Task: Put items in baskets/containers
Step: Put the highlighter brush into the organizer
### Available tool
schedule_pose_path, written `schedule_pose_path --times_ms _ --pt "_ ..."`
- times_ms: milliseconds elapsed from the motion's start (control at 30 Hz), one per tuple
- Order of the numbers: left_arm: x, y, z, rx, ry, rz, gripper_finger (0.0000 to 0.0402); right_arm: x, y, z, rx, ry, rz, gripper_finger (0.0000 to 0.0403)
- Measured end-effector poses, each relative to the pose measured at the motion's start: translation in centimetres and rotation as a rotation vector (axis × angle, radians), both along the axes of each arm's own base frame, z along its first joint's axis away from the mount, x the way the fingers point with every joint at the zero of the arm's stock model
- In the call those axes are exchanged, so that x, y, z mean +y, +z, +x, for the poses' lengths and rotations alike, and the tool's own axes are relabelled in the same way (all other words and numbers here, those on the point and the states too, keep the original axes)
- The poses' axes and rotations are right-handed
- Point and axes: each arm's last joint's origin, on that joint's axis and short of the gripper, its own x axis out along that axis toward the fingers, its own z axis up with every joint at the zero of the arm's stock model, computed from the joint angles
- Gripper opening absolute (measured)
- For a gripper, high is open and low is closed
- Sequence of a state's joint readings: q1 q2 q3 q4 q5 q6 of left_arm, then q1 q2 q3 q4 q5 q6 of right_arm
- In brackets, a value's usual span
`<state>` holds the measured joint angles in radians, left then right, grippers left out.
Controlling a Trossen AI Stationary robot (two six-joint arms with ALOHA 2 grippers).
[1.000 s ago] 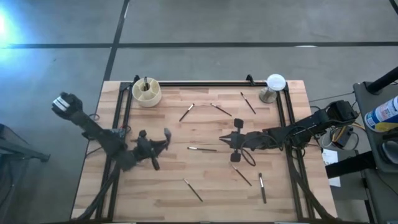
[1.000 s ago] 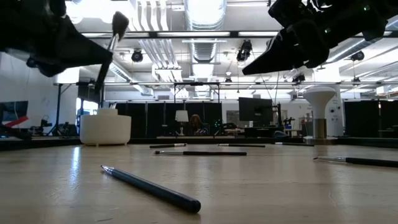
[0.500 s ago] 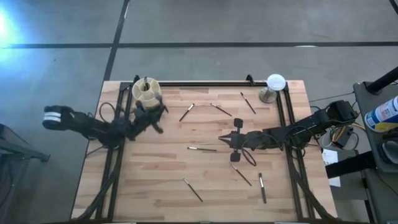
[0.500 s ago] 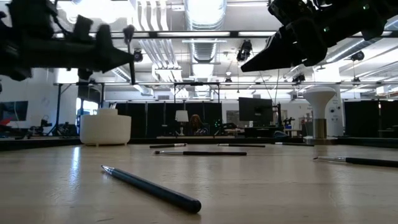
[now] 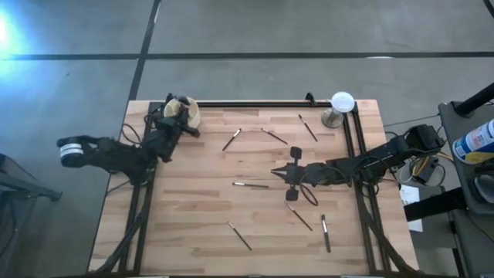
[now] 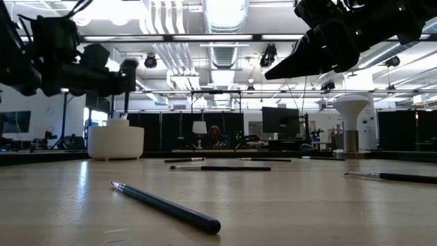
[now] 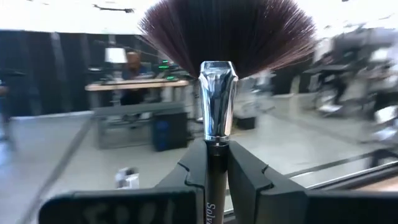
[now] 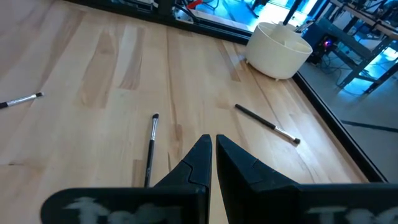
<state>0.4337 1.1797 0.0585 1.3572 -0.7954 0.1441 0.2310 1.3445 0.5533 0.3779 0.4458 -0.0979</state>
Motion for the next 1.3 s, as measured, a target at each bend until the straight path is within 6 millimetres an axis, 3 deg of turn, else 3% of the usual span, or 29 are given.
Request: schedule_pose_path --times_ms 333,667,1300 --pt "0.9 -1.7 -1.3 -0.001 0.102 -0.031 0.0032 0.0 0.0 0.0 -0.004 -0.006 0.015 0.0018" --pt "1.8 -3.0 -1.0 0.037 0.123 -0.066 0.0032 0.0 -0.1 0.0 0.001 -0.006 0.014 0.0018" --pt "1.0 -4.9 -0.7 -0.001 0.229 -0.164 0.0032 0.0 -0.1 -0.1 0.002 -0.006 0.013 0.0018"
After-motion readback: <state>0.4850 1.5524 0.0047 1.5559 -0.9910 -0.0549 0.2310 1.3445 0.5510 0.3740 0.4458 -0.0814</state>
